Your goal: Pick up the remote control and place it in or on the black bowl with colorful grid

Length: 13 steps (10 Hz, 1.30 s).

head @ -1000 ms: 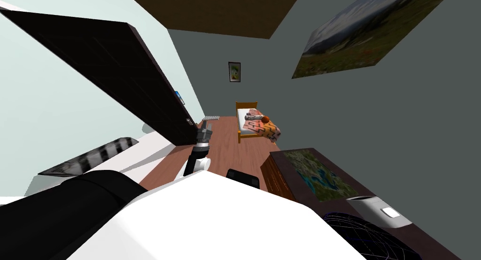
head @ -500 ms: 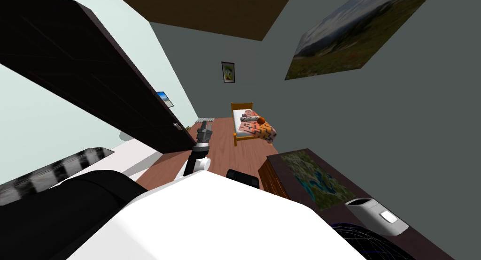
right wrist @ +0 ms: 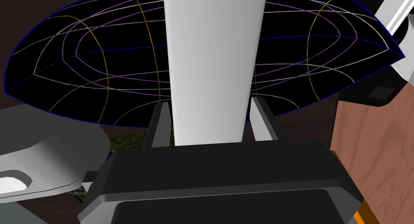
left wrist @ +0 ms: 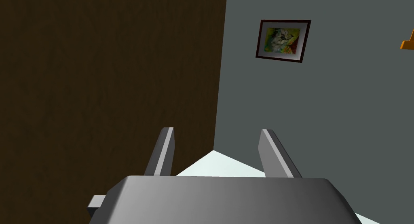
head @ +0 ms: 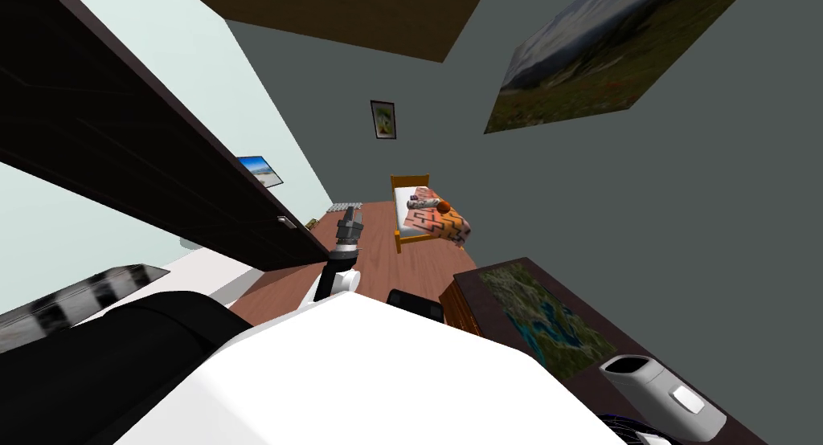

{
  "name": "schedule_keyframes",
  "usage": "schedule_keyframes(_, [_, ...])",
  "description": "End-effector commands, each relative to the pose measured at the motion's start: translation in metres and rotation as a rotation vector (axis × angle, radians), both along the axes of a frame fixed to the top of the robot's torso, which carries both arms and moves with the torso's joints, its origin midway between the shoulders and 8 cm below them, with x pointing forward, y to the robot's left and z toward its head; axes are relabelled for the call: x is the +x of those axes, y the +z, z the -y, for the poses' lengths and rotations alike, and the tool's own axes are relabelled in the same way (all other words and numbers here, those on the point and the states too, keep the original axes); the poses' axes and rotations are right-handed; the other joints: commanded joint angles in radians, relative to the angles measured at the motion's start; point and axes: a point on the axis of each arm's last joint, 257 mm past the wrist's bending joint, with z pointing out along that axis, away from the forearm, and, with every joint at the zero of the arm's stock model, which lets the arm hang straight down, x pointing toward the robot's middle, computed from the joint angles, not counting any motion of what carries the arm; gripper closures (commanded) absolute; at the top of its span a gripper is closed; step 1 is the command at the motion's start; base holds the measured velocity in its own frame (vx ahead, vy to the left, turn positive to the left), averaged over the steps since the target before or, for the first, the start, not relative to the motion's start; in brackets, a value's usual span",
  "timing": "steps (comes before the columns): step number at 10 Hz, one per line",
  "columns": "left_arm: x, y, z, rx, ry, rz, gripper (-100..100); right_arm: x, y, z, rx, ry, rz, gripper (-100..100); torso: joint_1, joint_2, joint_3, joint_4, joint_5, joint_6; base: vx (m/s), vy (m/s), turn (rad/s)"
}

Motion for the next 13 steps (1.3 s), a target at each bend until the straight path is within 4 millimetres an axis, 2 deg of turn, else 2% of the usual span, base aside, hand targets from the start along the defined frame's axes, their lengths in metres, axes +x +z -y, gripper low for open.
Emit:
schedule_keyframes(1, [0.0, 0.0, 0.0, 0.0, 0.0, 0.0, 0, 0.0, 0.0, 0.0, 0.0, 0.0, 0.0, -100, 0.0, 0.0, 0.0, 0.0, 0.0, 0.0, 0.014, -0.004, 0.009])
schedule_keyframes(5, [0.0, 0.0, 0.0, 0.0, 0.0, 0.0, 0, 0.0, 0.0, 0.0, 0.0, 0.0, 0.001, -100, 0.002, 0.007, 0.004, 0.002, 0.001, 0.001, 0.002, 0.0, 0.0])
schedule_keyframes(6, [0.0, 0.0, 0.0, 0.0, 0.0, 0.0, 0, 0.0, 0.0, 0.0, 0.0, 0.0, 0.001, 0, 0.002, 0.007, 0.004, 0.002, 0.001, 0.001, 0.0, 0.0, 0.0])
schedule_keyframes(7, [0.0, 0.0, 0.0, 0.0, 0.0, 0.0, 0, 0.008, 0.011, 0.005, -0.001, 0.007, 0.001, -100, 0.002, 0.007, 0.004, 0.002, 0.001, 0.001, -0.007, 0.011, -0.057])
schedule_keyframes(13, [0.0, 0.0, 0.0, 0.0, 0.0, 0.0, 0, 0.038, 0.055, 0.019, 0.0, 0.038, -0.001, -100, 0.004, 0.008, 0.005, 0.002, 0.001, 0.001, -0.015, 0.027, -0.054])
